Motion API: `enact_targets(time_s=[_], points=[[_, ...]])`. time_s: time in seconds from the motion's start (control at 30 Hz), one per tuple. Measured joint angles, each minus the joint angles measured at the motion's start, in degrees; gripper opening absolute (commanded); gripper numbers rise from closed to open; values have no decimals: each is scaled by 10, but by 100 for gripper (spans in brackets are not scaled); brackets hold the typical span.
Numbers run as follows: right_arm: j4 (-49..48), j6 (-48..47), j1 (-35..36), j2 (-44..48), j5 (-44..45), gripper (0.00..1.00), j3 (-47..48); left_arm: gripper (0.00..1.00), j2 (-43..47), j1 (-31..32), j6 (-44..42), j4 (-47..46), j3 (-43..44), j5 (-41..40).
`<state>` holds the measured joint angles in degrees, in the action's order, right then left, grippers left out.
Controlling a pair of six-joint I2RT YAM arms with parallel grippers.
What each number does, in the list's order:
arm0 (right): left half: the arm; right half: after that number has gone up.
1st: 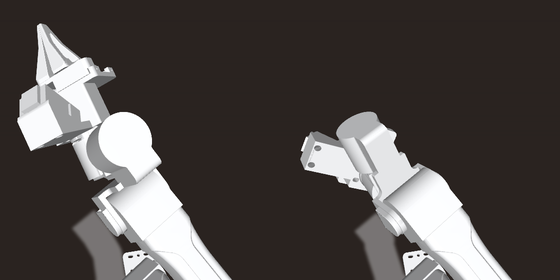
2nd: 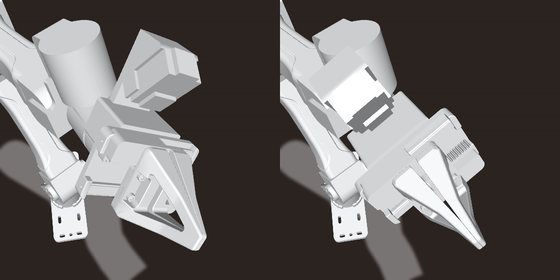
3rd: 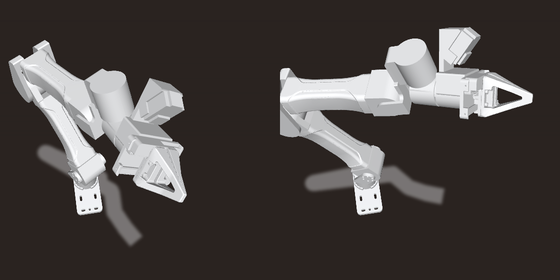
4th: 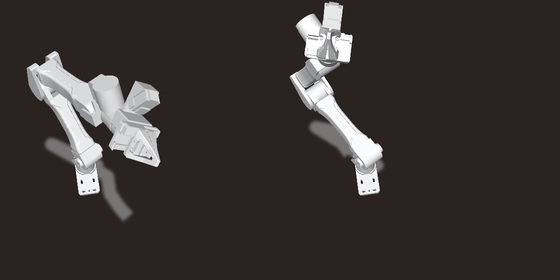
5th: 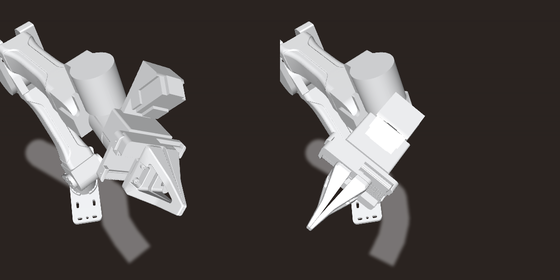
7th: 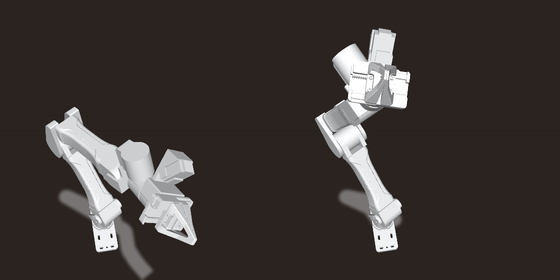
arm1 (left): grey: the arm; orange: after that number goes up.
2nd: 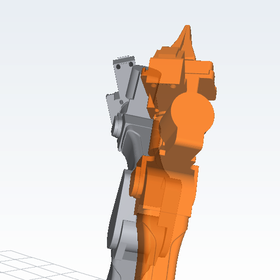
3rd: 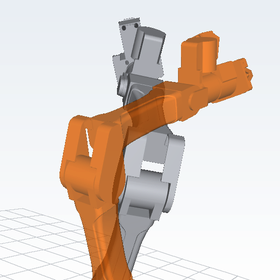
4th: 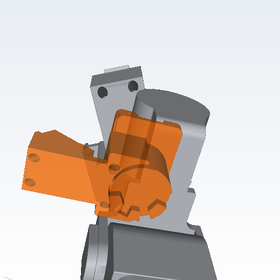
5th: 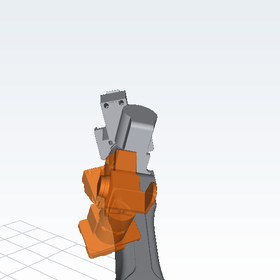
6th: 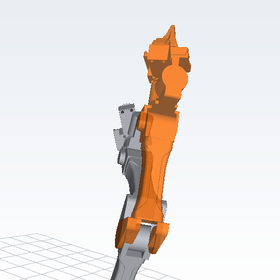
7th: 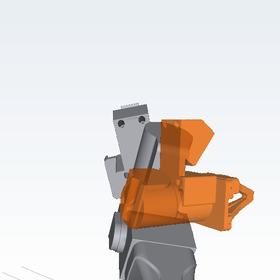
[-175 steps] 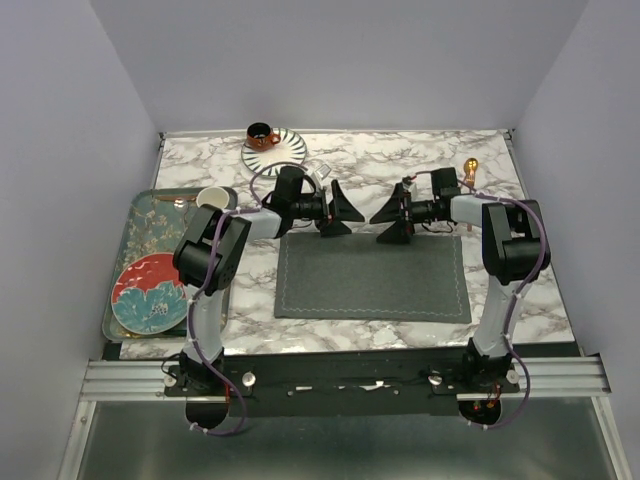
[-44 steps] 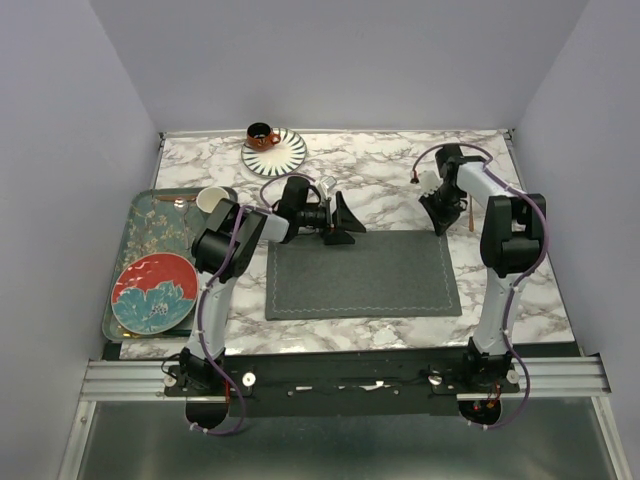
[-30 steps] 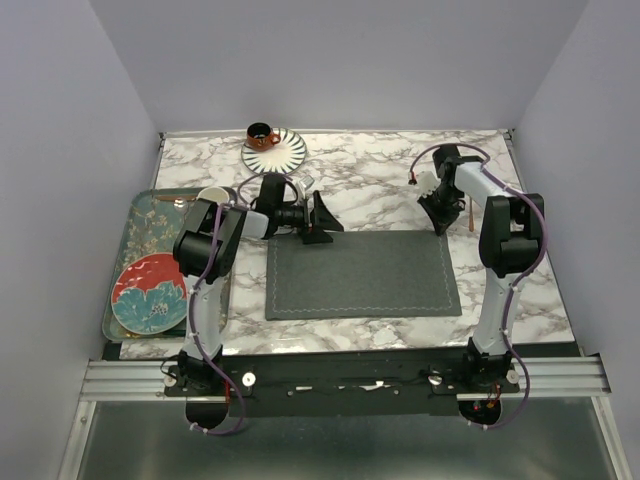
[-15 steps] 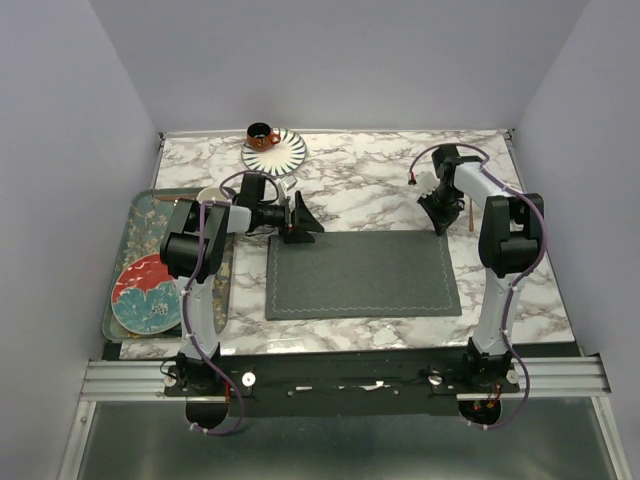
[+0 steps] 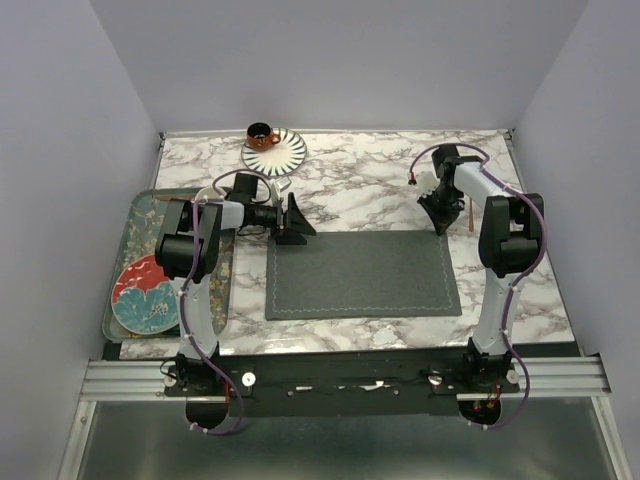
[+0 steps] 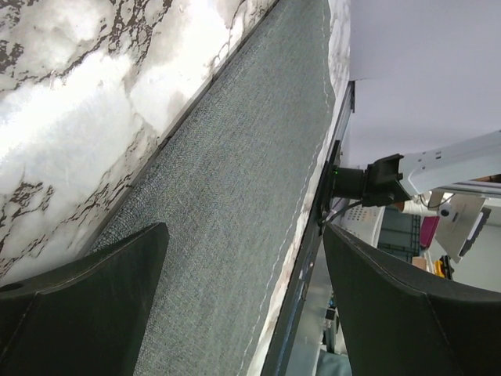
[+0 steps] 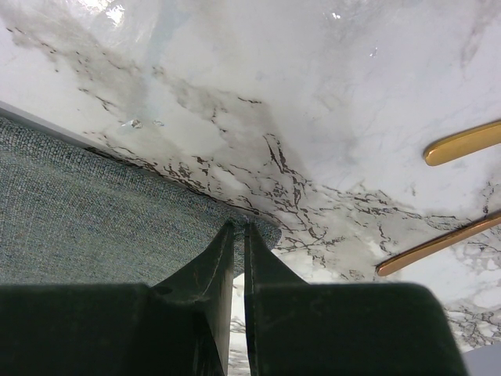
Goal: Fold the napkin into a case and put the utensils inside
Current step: Smooth out the rectangle-folded napkin at the center of the board.
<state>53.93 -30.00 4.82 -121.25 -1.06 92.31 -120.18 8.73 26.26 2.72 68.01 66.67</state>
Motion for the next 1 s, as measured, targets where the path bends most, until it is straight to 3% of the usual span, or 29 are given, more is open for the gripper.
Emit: enact_targets(time_s=[0.43, 0.77, 1.0], points=[[1, 4, 0, -2, 2, 16, 2, 86, 2, -1, -35, 35, 8, -9], [2, 4, -1, -3, 8, 17, 18, 85, 6, 32, -42, 42, 31, -48], [13, 6, -3, 27, -17, 31, 39, 77, 41, 63, -25, 27, 35, -90]])
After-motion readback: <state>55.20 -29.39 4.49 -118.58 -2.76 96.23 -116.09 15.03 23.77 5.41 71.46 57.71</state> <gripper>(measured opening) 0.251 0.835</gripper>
